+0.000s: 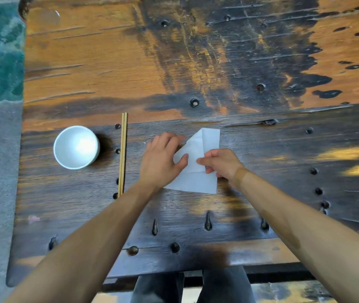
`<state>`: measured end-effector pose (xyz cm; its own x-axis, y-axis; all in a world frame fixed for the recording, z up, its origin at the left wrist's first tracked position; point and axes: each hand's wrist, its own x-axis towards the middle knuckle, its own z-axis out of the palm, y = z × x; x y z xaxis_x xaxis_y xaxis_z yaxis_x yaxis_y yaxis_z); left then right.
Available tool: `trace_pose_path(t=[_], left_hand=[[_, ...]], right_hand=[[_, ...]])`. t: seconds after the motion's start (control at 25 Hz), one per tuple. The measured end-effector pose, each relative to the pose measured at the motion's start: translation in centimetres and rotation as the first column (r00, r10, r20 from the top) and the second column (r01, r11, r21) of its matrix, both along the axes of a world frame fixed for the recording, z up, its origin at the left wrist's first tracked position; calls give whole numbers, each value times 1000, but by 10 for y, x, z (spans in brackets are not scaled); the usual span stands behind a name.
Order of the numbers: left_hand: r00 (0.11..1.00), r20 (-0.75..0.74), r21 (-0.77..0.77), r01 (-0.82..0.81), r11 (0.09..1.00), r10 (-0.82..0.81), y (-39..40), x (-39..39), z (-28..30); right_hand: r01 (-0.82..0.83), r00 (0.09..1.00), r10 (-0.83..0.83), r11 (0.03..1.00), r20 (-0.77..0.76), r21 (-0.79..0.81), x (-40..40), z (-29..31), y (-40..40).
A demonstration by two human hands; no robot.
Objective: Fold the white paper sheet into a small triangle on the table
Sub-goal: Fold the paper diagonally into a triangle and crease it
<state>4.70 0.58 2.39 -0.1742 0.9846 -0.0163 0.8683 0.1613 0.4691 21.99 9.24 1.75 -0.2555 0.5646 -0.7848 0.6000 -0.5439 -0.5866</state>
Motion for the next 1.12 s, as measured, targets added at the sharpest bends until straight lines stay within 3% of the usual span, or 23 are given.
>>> trace_pose_path(t=[0.12,0.28,0.48,0.52,0.6,0.64,0.68,0.72,0.8,0.88,1.0,1.12], left_hand=[[993,-10,-108,115,987,-117,-14,-18,-4],[998,-38,-252,38,967,-49,-44,-19,-19],[998,-62,-62,15,998,-19,1,-15,-13],[997,-68,-43,31,999,-34,6,-19,-10],[995,-85,-47,57,997,-61,12,-31,-5],[993,-89,-42,78,996,-81,13,-35,-3],[990,-93,-29,107,994,-110,14,-39,-2],[985,-96,-18,140,990,-141,14,-42,-1],[978,-92,-2,186,982,-186,15,-44,0],[976,-83,17,201,979,-199,12,-43,-2],[969,-111,16,224,974,-221,-1,-41,-8],[986,-103,-86,120,989,-128,-15,-42,-18]], right_hand=[[91,994,-97,990,-53,-112,-4,9,1],[138,967,-191,950,-171,-281,-4,13,4],[89,917,-215,930,-335,-356,-14,14,10],[82,925,-177,957,-337,-278,-16,15,14],[31,984,-10,993,-175,117,-15,10,25],[-105,994,110,925,7,366,-13,5,32],[-309,950,233,789,207,530,-11,1,39],[-489,872,336,639,356,594,-10,-2,44],[-672,737,465,420,491,610,-13,-7,53],[-713,685,501,311,529,628,-17,-12,56],[-706,698,428,271,575,654,-16,-14,56],[-695,708,440,289,553,659,-7,-12,58]])
